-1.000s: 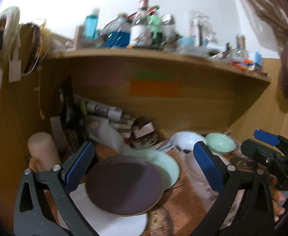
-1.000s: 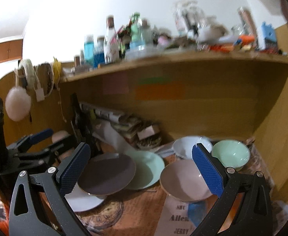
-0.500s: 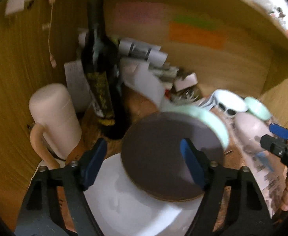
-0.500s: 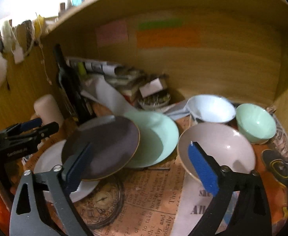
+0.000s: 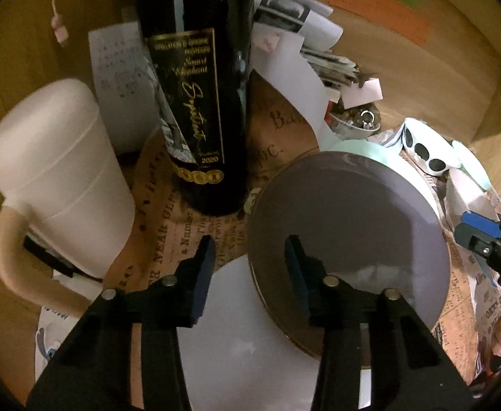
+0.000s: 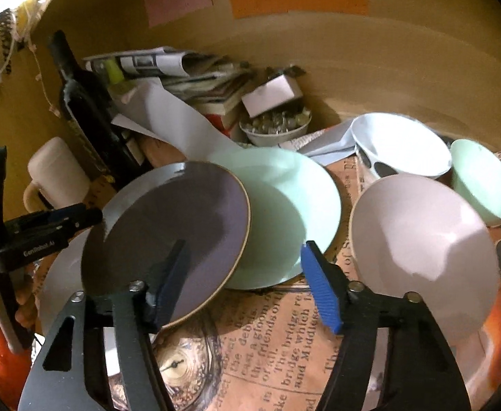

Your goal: Organize plates and bowls

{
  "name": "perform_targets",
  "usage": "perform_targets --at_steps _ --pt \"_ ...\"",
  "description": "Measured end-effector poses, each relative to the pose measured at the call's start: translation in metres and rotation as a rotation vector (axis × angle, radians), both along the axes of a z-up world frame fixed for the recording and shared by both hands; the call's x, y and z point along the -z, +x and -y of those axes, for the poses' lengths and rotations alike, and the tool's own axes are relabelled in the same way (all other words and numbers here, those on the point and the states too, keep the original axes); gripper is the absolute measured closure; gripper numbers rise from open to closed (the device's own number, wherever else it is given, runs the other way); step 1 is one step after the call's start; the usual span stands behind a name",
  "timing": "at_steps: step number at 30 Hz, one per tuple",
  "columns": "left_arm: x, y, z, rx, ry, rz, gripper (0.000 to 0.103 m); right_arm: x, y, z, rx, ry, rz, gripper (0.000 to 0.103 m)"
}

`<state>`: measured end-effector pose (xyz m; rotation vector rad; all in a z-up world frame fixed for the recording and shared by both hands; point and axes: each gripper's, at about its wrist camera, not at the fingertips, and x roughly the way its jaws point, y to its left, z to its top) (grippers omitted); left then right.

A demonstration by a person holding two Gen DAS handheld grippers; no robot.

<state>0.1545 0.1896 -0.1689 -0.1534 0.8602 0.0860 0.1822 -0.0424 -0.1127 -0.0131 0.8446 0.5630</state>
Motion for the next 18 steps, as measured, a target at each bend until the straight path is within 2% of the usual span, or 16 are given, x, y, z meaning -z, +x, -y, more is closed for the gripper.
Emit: perform_targets --at_steps 5,7,13,18 --pt "0.006 0.008 -0.004 0.024 -0.029 -0.037 0.070 0.011 0.011 -0.006 -0.003 -0.001 -0.064 0.059" --pt "0.007 0.011 -0.006 0.033 -0.048 -0.052 0.078 0.014 0.013 -0.007 0.000 -0.003 -0.080 0.064" --pt "0.006 0.014 -0.003 0.062 -0.060 -0.063 0.084 0.017 0.018 -0.013 -0.010 0.004 -0.108 0.072" --pt "0.004 0.018 -0.004 0.075 -0.049 -0.067 0.084 0.019 0.021 -0.017 -0.027 0.016 -0.127 0.079"
